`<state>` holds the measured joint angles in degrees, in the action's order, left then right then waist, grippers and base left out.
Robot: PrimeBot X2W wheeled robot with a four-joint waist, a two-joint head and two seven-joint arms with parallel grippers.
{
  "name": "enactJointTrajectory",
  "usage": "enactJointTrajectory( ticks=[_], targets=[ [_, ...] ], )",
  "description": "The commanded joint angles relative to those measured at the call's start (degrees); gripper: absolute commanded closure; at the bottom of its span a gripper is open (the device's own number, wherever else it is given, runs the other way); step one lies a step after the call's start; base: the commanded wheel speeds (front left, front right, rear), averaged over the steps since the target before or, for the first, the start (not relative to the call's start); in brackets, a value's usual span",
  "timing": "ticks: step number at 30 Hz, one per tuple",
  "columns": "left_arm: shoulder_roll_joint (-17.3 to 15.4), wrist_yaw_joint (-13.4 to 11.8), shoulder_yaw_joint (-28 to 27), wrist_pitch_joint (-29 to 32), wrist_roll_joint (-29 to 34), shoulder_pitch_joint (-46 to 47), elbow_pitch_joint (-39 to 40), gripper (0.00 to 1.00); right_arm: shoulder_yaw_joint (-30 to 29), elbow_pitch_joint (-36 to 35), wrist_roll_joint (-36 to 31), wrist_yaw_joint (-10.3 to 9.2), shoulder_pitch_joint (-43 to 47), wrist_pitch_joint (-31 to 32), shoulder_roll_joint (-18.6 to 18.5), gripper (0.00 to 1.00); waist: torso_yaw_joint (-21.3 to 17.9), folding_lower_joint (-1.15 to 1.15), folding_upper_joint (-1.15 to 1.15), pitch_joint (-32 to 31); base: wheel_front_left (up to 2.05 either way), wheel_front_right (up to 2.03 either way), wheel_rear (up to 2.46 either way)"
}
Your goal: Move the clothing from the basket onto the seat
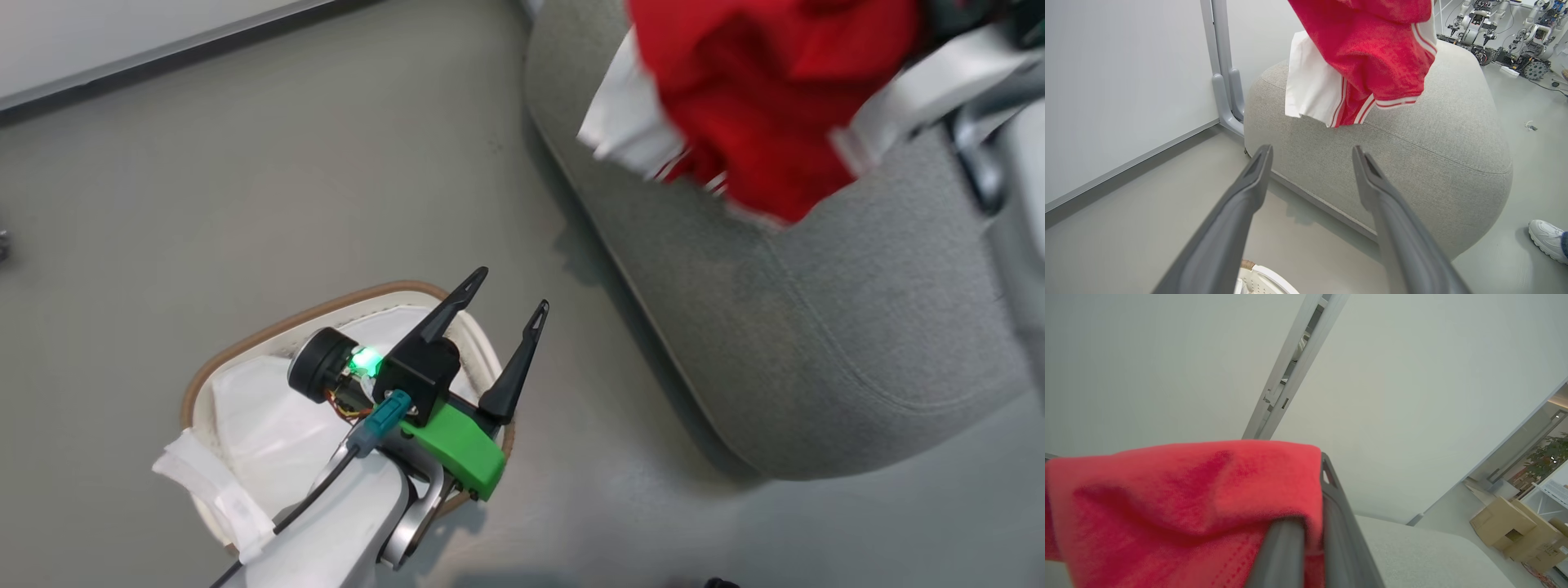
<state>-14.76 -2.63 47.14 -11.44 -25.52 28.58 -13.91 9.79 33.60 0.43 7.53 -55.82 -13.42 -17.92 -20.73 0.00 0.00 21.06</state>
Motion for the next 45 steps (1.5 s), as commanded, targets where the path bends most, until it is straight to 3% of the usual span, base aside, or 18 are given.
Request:
enactJointTrajectory(
  ticks=[1,4,10,14,18,27,28,29,30,31,39,45],
  targets=[
    [0.2,-0.2,0.0,-0.3,-0.3,-0.5,0.1,0.00,-0.9,0.4,-0.2,-0.08,-2.6,0.6,-2.0,1.00,3.8,0.00,0.00,1.0,0.00,0.00,0.00],
    [0.4,-0.3,0.2,-0.5,-0.2,0.1,0.5,0.00,-3.0,1.0,-1.4,-0.08,-8.1,2.1,-7.7,1.00,6.6,0.00,0.00,2.1,0.00,0.00,0.00],
    [-0.1,-0.8,-0.1,-0.3,0.3,1.8,2.3,0.00,-8.8,1.3,-3.8,-0.08,-14.0,5.0,-15.7,1.00,10.6,0.00,0.00,6.0,0.00,0.00,0.00],
    [-0.6,-1.1,-0.1,0.3,1.0,2.9,4.2,0.00,-13.1,3.2,-5.6,-0.08,-12.5,6.1,-18.4,1.00,12.6,0.00,0.00,9.4,0.00,0.00,0.00],
    [-1.2,-1.6,0.0,1.0,1.7,4.0,5.5,0.00,-20.2,8.2,-6.7,-0.08,-8.4,5.2,-17.3,1.00,13.6,0.00,0.00,12.4,0.00,0.00,0.00],
    [-3.3,-2.3,-0.1,2.4,2.2,4.1,7.1,0.00,-31.4,16.2,-12.8,-0.08,-1.6,0.5,-8.6,1.00,12.4,0.00,0.00,15.3,0.00,0.00,0.00],
    [-3.6,-2.5,-0.2,2.6,2.2,4.0,7.3,0.00,-32.1,16.3,-13.4,-0.08,-1.4,0.1,-7.9,0.89,12.1,0.00,0.00,15.2,0.00,0.00,0.00],
    [-3.8,-2.5,-0.2,2.7,2.2,3.9,7.4,0.00,-32.7,16.3,-14.0,-0.08,-1.0,-0.3,-7.1,0.58,11.7,0.00,0.00,15.1,0.00,0.00,0.00],
    [-3.9,-2.6,-0.2,2.9,2.1,3.8,7.5,0.00,-33.2,16.2,-14.5,-0.08,-0.9,-0.6,-6.5,0.15,11.4,0.00,0.00,15.0,0.00,0.00,0.00],
    [-4.2,-2.8,-0.3,3.0,2.1,3.7,7.6,0.00,-33.5,16.1,-15.2,-0.08,-0.7,-0.9,-5.5,0.00,10.9,0.00,0.00,14.8,0.00,0.00,0.00],
    [-4.6,-3.1,-0.7,2.2,0.9,2.6,7.6,0.00,-31.6,12.4,-14.7,-0.08,1.6,-1.8,-1.6,0.00,8.1,0.00,0.00,12.1,0.00,0.00,0.00],
    [-3.9,-3.3,-1.5,0.5,-0.6,1.5,6.4,0.00,-27.0,7.6,-12.3,-0.08,5.8,-1.8,-1.5,0.00,7.3,0.00,0.00,7.6,0.00,0.00,0.00]
  ],
)
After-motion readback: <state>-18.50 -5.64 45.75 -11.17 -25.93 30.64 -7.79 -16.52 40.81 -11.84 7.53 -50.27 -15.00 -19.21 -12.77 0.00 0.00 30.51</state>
